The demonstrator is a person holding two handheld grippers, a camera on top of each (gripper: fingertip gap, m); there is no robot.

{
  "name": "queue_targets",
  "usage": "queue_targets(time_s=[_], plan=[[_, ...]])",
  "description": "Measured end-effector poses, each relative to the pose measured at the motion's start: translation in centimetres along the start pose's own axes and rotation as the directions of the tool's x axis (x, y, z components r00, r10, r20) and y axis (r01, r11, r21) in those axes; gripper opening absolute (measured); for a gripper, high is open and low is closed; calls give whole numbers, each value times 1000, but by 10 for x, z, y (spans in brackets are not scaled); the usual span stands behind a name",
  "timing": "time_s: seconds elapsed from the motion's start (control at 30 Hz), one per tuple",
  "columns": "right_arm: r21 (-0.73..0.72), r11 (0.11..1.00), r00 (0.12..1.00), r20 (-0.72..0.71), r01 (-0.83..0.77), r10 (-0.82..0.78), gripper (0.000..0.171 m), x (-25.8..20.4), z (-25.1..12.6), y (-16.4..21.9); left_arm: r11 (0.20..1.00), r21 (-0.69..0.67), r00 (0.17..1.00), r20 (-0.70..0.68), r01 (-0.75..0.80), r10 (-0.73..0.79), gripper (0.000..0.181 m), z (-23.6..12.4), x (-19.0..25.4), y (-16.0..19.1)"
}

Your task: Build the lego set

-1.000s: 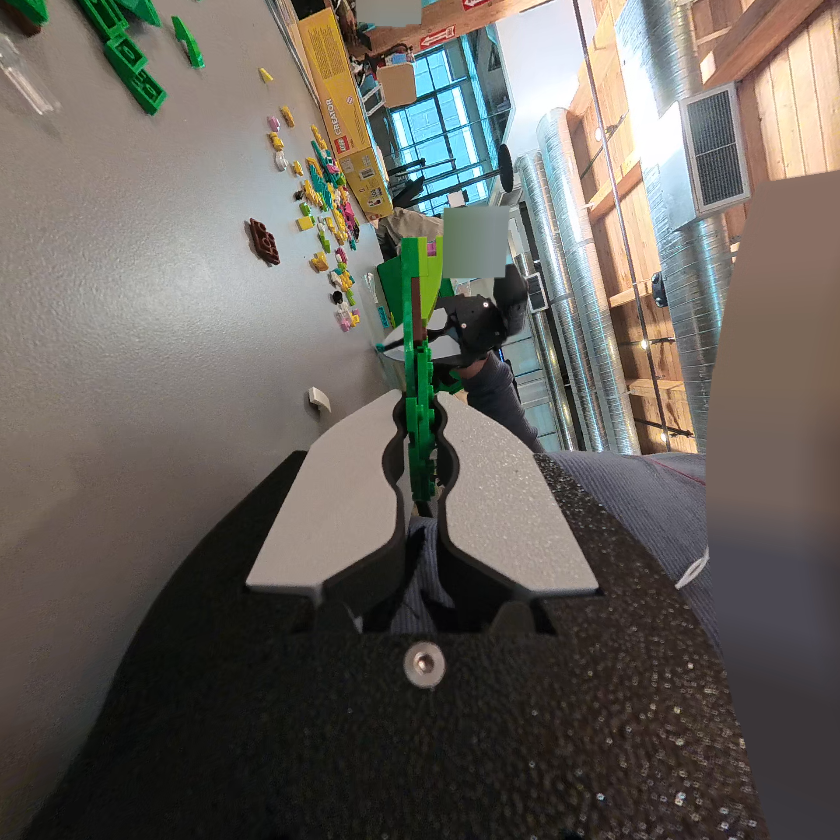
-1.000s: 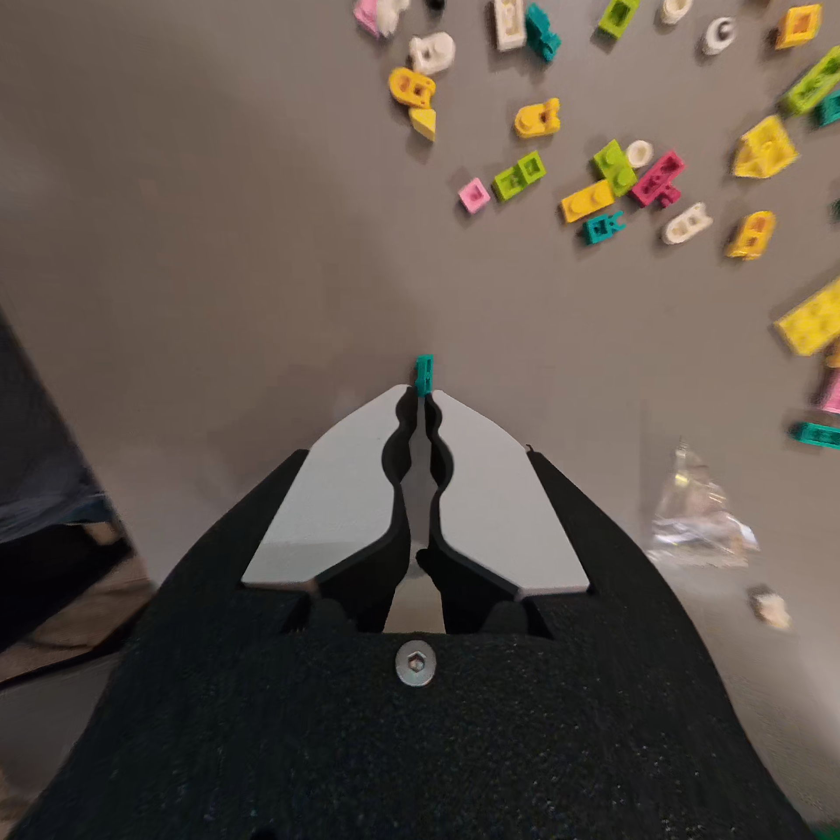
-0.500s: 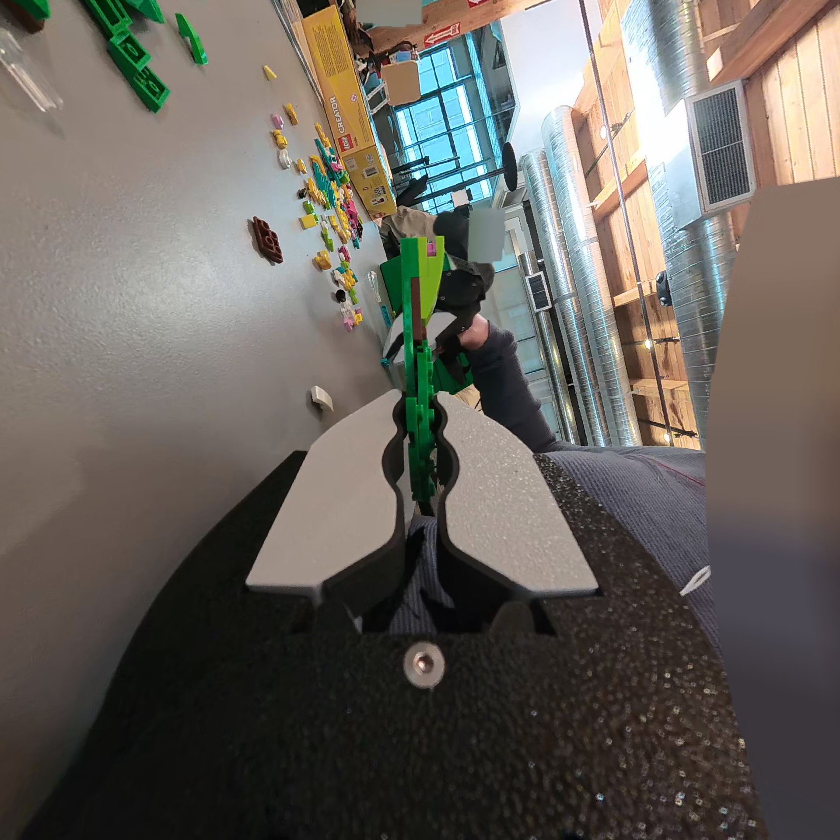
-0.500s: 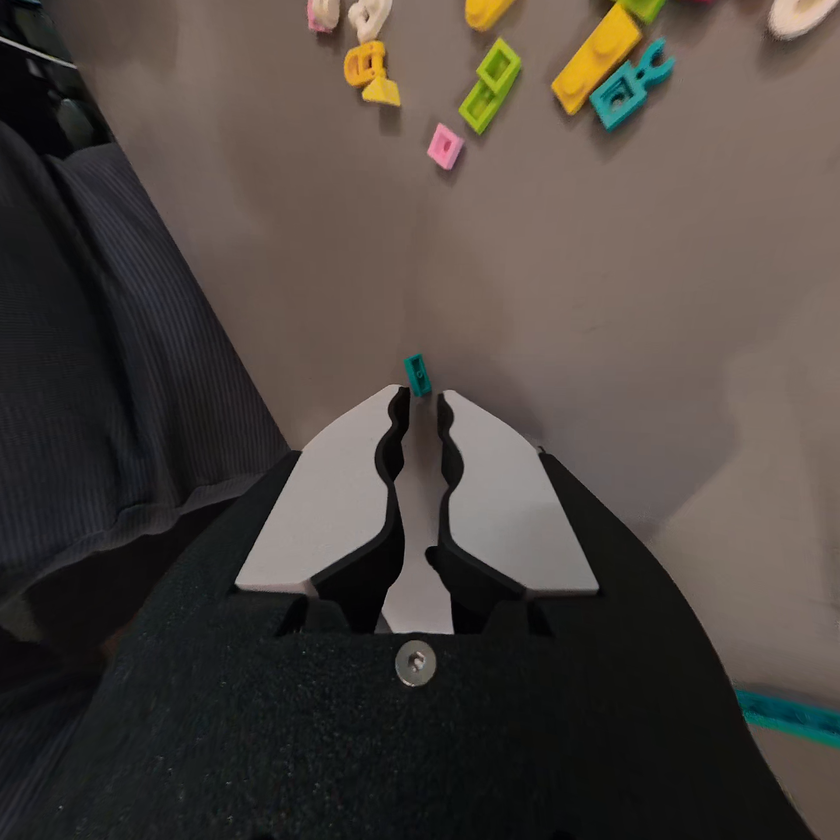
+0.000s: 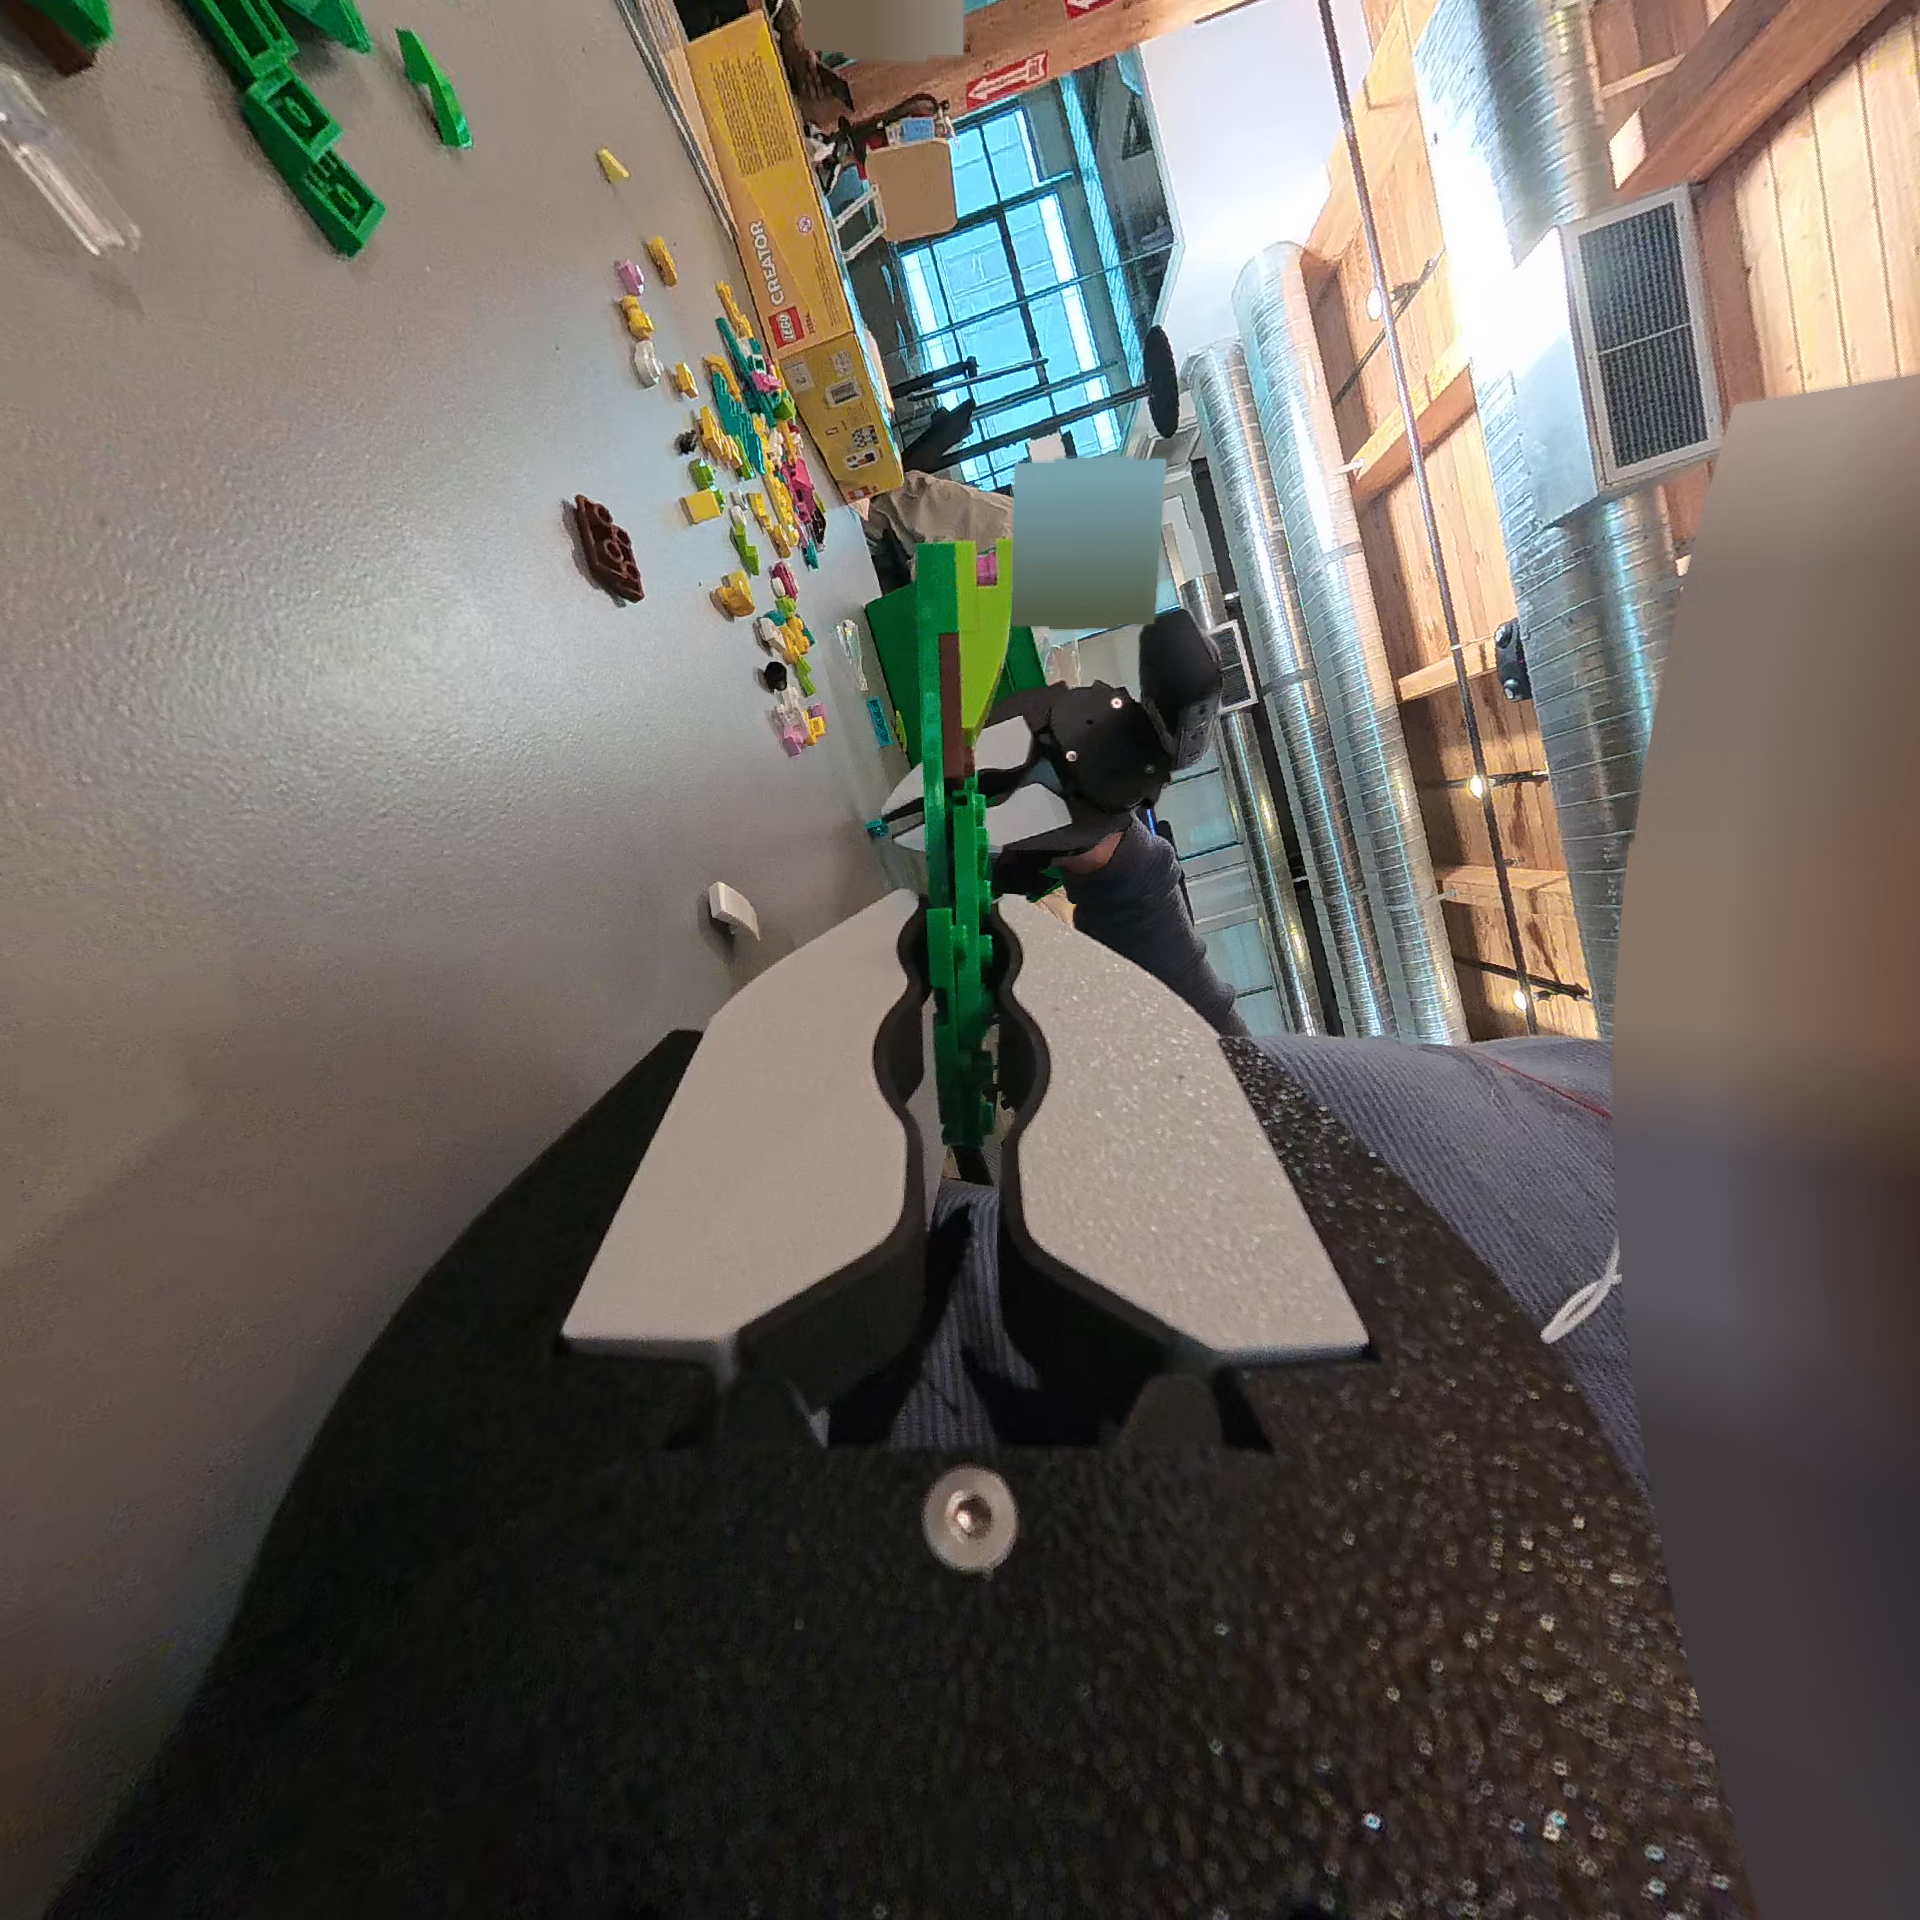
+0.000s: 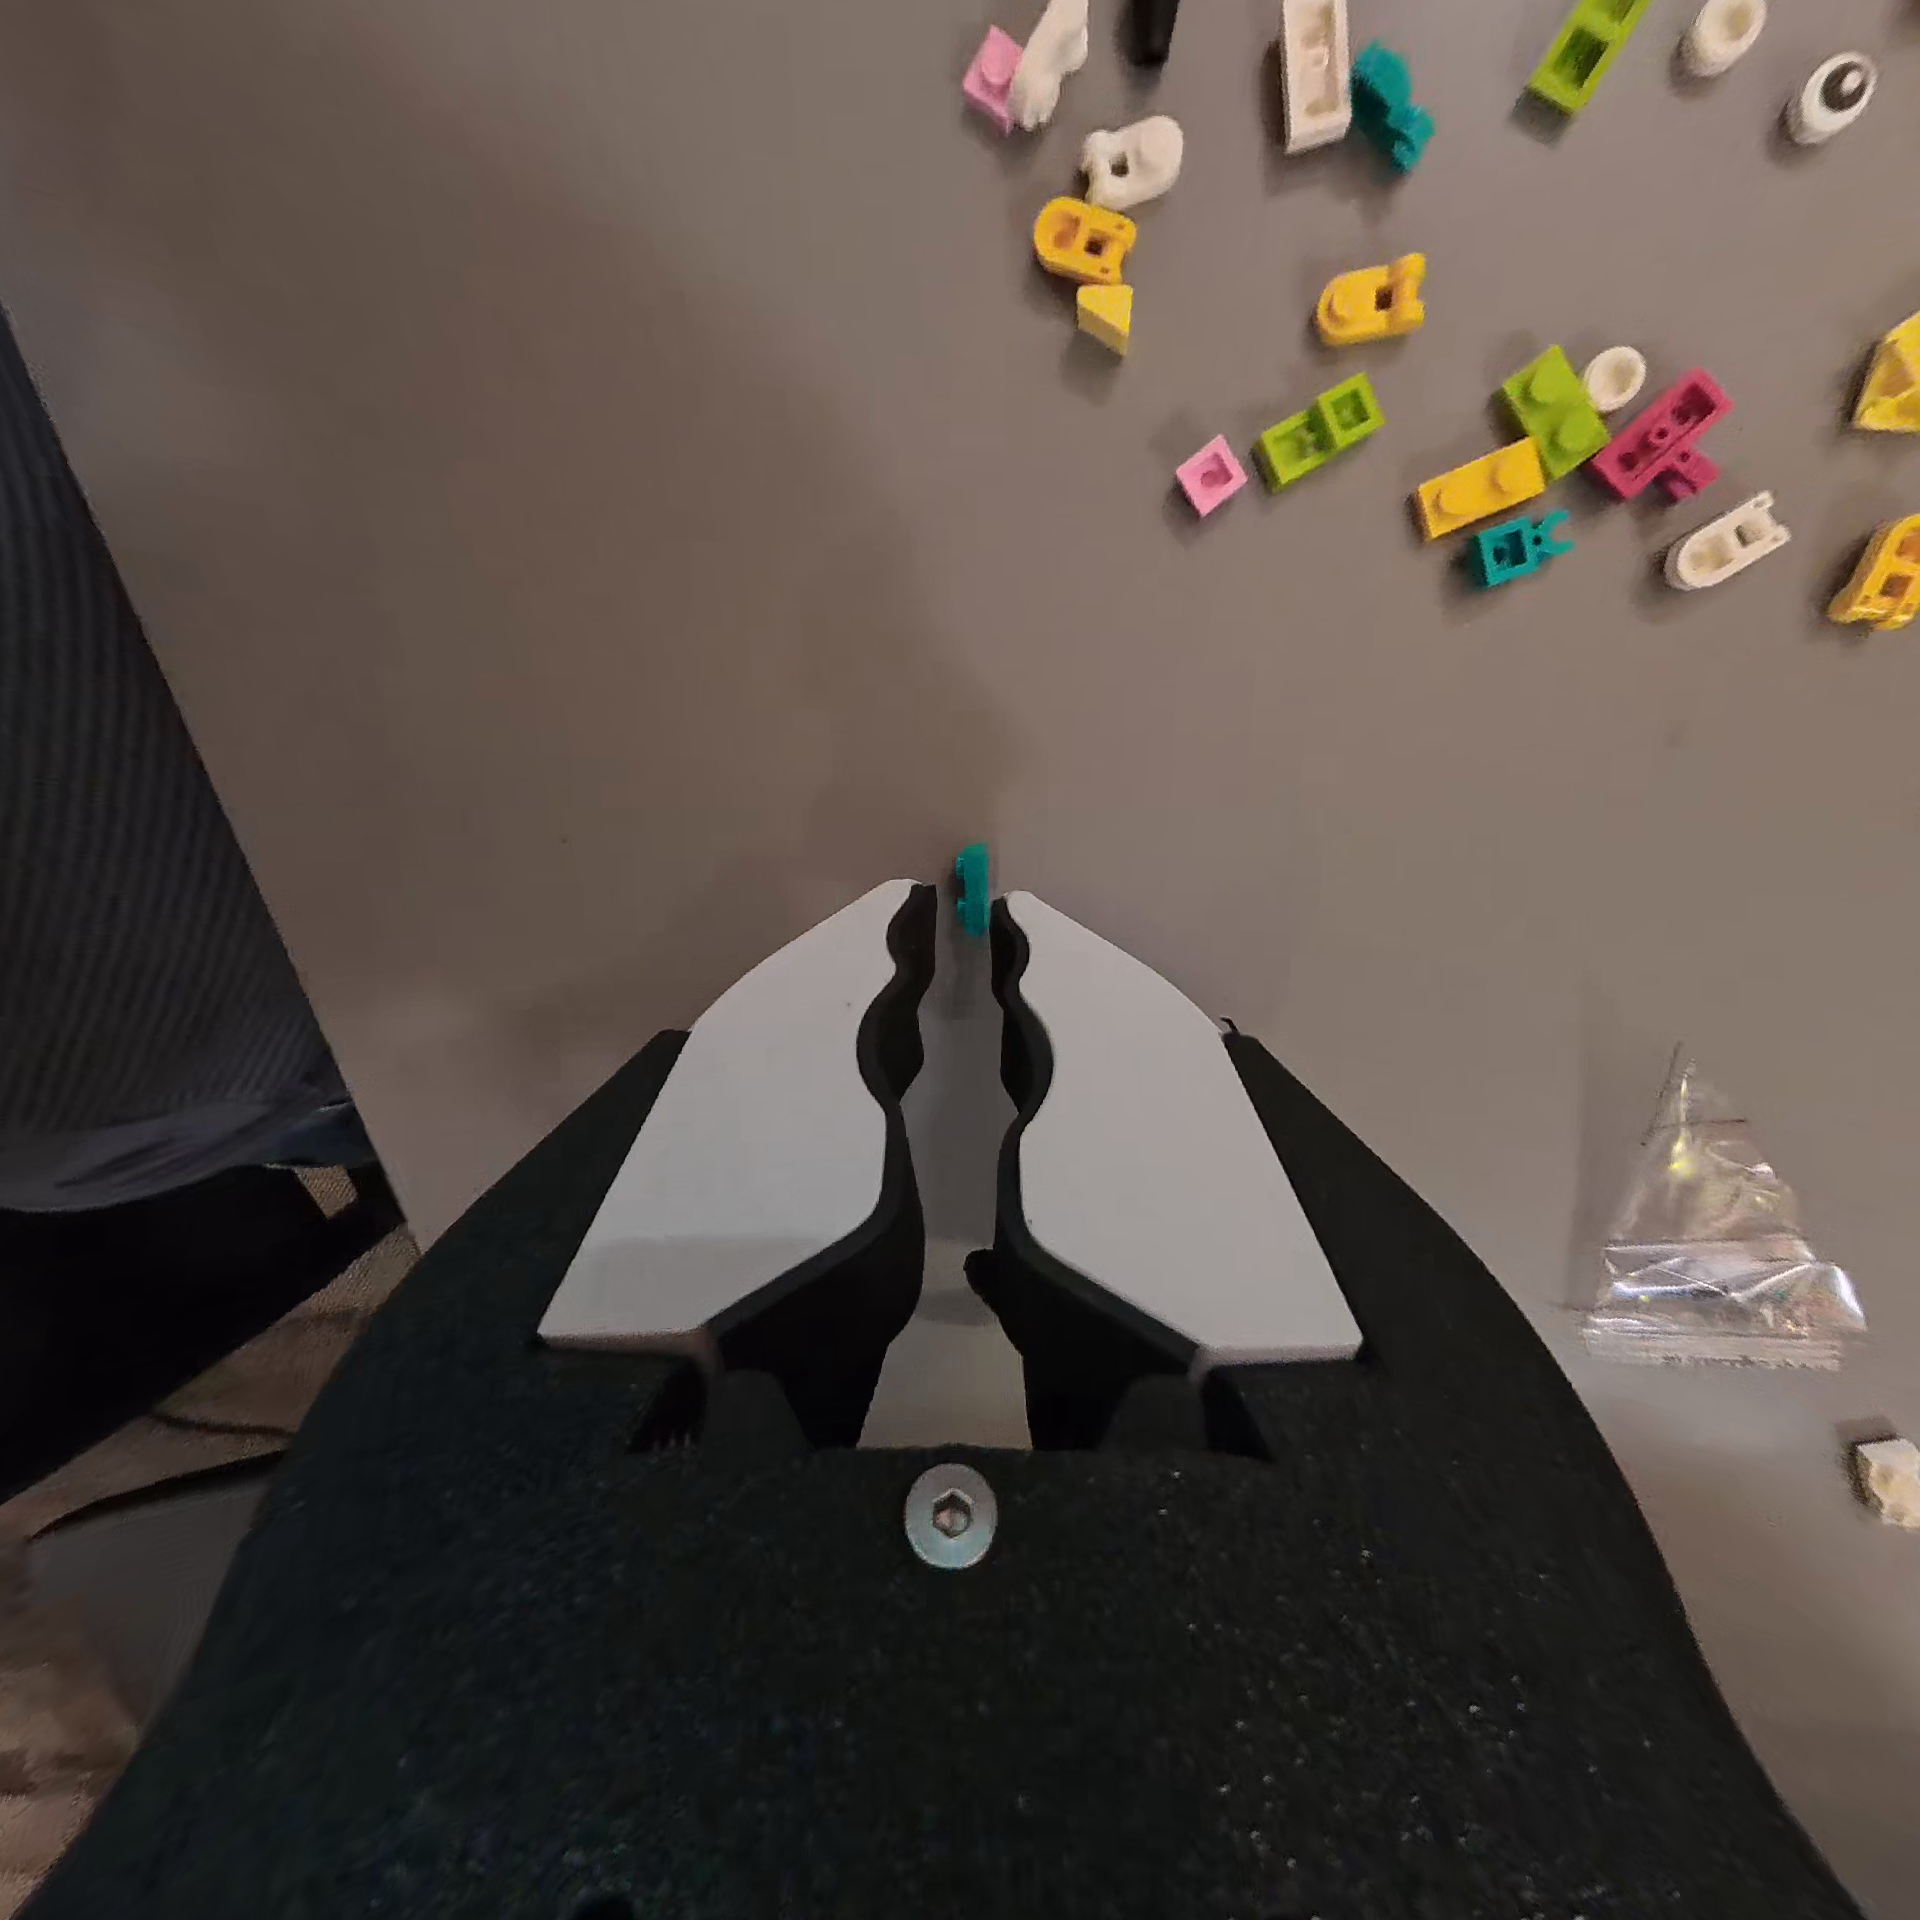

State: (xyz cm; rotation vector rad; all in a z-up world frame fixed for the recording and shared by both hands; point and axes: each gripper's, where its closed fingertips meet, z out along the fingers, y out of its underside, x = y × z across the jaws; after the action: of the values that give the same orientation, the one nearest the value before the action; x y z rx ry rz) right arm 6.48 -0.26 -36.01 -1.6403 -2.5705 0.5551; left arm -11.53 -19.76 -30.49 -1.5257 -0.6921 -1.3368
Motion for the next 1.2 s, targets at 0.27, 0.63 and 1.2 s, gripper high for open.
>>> queue_targets(time_s=[0.27,0.63,1.2], plan=[[31,989,949,288,-142,127,2,-19,1,-6,1000,-3,1000,4,-1,1,8,0,0,0],[-10,974,902,376,-225,212,6,-13,3,4,1000,-12,1000,-2,1,-1,8,1,0,1],[103,995,987,-158,-12,28,15,-3,5,5,1000,16,1000,-6,11,-11,8,-1,0,-2]])
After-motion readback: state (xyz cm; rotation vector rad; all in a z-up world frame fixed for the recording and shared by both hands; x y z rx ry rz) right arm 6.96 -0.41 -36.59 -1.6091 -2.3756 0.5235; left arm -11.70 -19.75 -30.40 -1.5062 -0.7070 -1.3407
